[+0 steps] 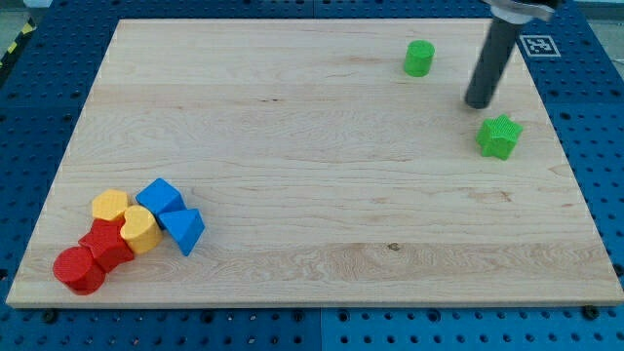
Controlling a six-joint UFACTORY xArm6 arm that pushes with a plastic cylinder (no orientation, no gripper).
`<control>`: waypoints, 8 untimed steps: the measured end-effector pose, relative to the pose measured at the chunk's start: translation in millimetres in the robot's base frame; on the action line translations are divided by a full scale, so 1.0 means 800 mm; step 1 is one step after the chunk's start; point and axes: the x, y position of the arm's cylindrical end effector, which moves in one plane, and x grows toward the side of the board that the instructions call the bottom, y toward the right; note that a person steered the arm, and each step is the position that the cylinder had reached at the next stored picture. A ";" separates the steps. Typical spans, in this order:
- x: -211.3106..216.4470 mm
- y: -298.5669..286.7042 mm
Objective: Move the green star to the center
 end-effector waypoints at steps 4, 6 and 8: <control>0.051 0.037; 0.065 0.038; 0.068 0.039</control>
